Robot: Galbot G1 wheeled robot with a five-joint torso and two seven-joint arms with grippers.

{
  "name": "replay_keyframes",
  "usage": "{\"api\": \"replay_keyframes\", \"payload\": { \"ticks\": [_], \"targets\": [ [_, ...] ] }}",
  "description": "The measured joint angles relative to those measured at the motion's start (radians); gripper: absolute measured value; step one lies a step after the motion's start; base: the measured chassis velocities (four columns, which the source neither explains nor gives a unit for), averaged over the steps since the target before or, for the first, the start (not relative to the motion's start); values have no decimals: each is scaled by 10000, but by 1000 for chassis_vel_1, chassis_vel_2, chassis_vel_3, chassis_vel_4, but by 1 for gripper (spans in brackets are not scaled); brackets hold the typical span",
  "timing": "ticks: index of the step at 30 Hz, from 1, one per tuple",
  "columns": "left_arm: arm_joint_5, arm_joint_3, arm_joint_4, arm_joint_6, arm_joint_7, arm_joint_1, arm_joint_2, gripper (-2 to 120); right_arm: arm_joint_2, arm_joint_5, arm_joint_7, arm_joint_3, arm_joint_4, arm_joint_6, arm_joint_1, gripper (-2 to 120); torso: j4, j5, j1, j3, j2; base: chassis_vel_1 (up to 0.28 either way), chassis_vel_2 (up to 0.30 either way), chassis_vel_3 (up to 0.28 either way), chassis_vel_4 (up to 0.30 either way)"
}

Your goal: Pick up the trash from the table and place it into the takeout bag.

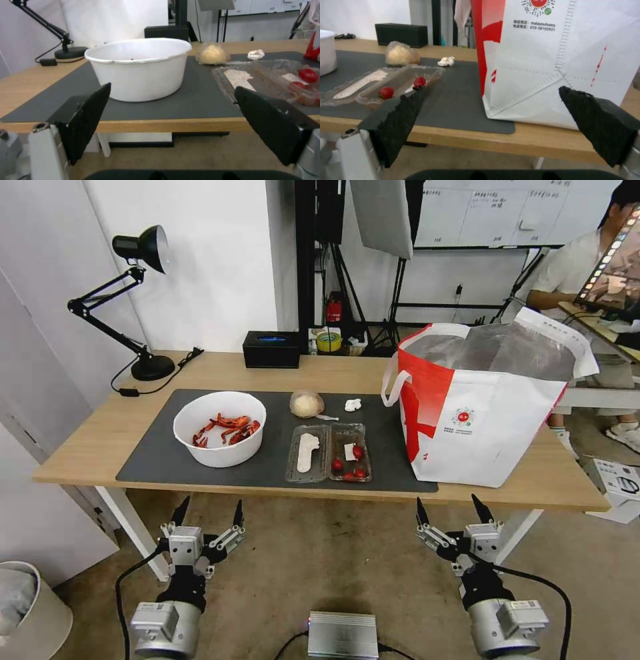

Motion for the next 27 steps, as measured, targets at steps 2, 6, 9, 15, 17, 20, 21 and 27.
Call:
{"api": "replay_keyframes", "payload": {
  "ticks": [2, 6, 9, 15, 17, 20, 21, 27],
  "targets": [
    [0, 0, 0, 0, 0, 0, -1, 100, 0, 0, 0, 0, 0, 0, 0, 100, 0, 0, 0, 0, 0, 0, 0, 0, 0],
    [0, 0, 0, 0, 0, 0, 0, 100, 0, 0, 0, 0, 0, 0, 0, 100, 0, 0, 0, 0, 0, 0, 0, 0, 0],
    [0, 0, 0, 0, 0, 0, 0, 100, -1, 0, 0, 0, 0, 0, 0, 100, 0, 0, 0, 0, 0, 0, 0, 0, 0],
    [0, 0, 0, 0, 0, 0, -1, 100, 0, 0, -1, 0, 0, 0, 0, 100, 0, 0, 0, 0, 0, 0, 0, 0, 0],
    [0, 0, 0, 0, 0, 0, 0, 100, 0, 0, 0, 0, 0, 0, 0, 100, 0, 0, 0, 0, 0, 0, 0, 0, 0],
    [0, 0, 0, 0, 0, 0, -1, 100, 0, 0, 0, 0, 0, 0, 0, 100, 0, 0, 0, 0, 1, 0, 0, 0, 0],
    [0, 0, 0, 0, 0, 0, -1, 100, 0, 0, 0, 0, 0, 0, 0, 100, 0, 0, 0, 0, 0, 0, 0, 0, 0],
    [0, 0, 0, 0, 0, 0, 0, 100, 0, 0, 0, 0, -1, 0, 0, 100, 0, 0, 1, 0, 0, 0, 0, 0, 0]
  ]
}}
